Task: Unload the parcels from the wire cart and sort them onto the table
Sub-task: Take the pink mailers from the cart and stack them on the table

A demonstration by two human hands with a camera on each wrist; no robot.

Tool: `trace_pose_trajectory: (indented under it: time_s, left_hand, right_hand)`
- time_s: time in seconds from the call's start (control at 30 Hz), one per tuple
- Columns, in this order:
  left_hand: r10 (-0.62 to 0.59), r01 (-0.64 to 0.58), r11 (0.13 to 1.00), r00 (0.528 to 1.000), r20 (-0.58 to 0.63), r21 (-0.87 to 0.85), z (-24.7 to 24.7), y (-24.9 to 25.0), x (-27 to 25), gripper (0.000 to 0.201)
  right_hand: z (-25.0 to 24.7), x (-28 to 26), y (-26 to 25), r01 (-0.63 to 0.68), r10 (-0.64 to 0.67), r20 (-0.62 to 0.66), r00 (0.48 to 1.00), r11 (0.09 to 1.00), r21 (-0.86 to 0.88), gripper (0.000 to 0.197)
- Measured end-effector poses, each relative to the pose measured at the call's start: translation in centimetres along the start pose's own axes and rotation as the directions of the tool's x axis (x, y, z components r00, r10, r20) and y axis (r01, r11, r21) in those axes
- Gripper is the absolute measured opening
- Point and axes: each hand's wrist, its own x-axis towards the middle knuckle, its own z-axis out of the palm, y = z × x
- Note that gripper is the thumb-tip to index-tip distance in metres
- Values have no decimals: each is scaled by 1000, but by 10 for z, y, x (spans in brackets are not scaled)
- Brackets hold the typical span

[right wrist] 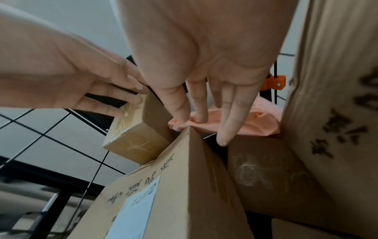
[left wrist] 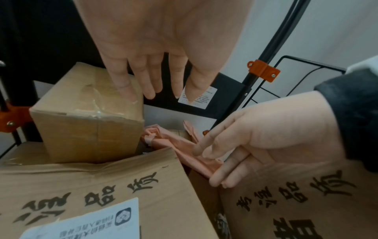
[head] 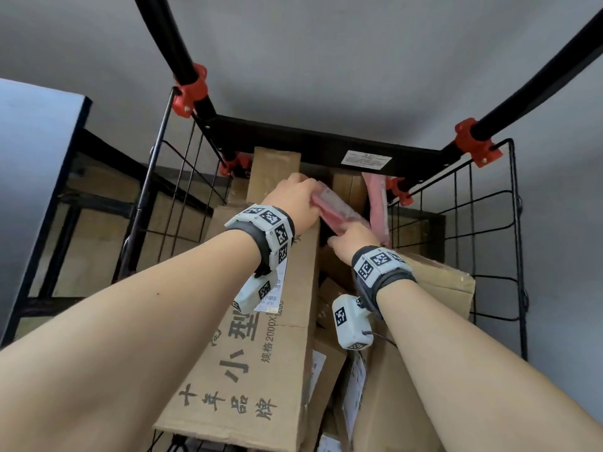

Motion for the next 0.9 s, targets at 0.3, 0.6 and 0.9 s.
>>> trace_pose_trajectory:
  time_s: [0.3, 0.6, 0.9]
  left_hand:
    - [-48, 48, 999, 999, 15, 1, 8, -9, 5, 36]
    - [-37, 37, 999, 999, -25, -15, -7, -6, -9, 38]
    - [-23, 15, 994, 997, -76, -107, -25, -9, -35, 37]
  right_hand:
    - [8, 15, -4, 58, -59, 1, 998, 995, 78, 38]
    - [-17, -11, 1, 6, -7, -235, 972, 1000, -5, 43]
    - [-37, -48, -12, -96, 37, -341, 939, 983, -158, 20]
